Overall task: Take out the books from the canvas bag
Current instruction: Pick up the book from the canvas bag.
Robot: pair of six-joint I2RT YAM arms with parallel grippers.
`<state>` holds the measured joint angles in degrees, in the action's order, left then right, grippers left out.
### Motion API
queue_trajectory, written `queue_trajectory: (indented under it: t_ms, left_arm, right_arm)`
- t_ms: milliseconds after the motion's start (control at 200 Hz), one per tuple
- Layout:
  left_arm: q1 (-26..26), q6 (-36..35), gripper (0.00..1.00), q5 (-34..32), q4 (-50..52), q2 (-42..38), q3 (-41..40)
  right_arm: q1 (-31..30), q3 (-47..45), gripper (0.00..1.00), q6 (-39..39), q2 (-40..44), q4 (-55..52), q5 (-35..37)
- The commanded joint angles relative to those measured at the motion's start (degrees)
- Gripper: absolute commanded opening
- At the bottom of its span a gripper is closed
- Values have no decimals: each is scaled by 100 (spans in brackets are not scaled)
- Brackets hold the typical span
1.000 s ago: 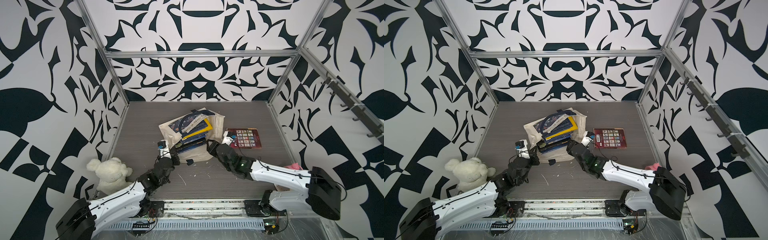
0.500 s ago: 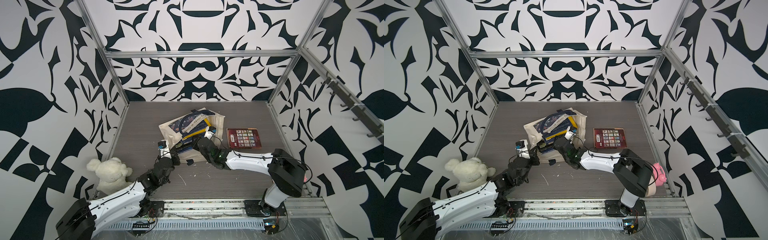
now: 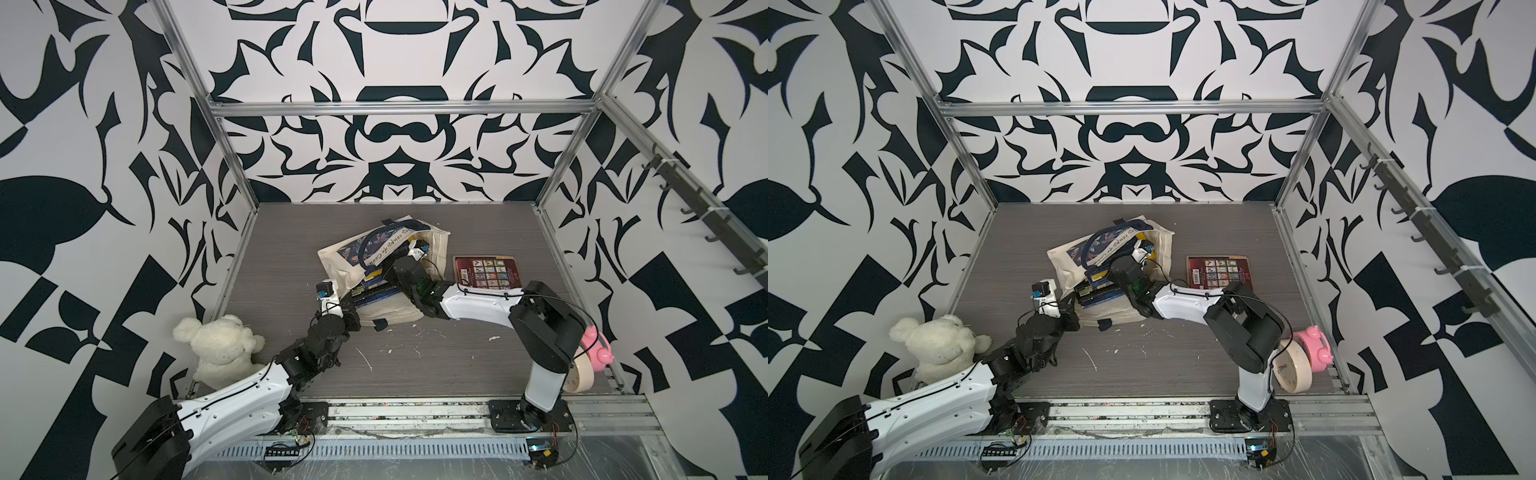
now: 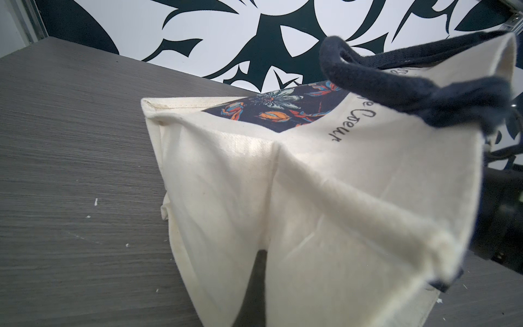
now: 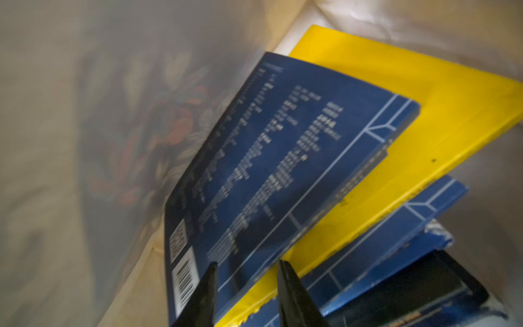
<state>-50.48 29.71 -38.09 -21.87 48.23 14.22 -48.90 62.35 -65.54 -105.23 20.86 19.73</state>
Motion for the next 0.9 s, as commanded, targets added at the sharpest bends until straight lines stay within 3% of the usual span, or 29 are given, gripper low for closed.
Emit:
queue_trajectory:
  t_ms: [0,580,715,895]
  left_arm:
    - [-4,-45,0,126,-447,-94,9]
    - [-6,-45,0,170,-462,-77,11]
    - [-8,-45,0,178,-467,-77,3]
    - [-6,-45,0,194,-476,-77,6]
  right_arm:
    - [60,255,37,-254,-50,164,-127]
    - [203,1031,22,29,-268,169,-241]
    - [217,1137,22,34,-363,181,-232]
    - [216,1201,32,103,-640,661,-226]
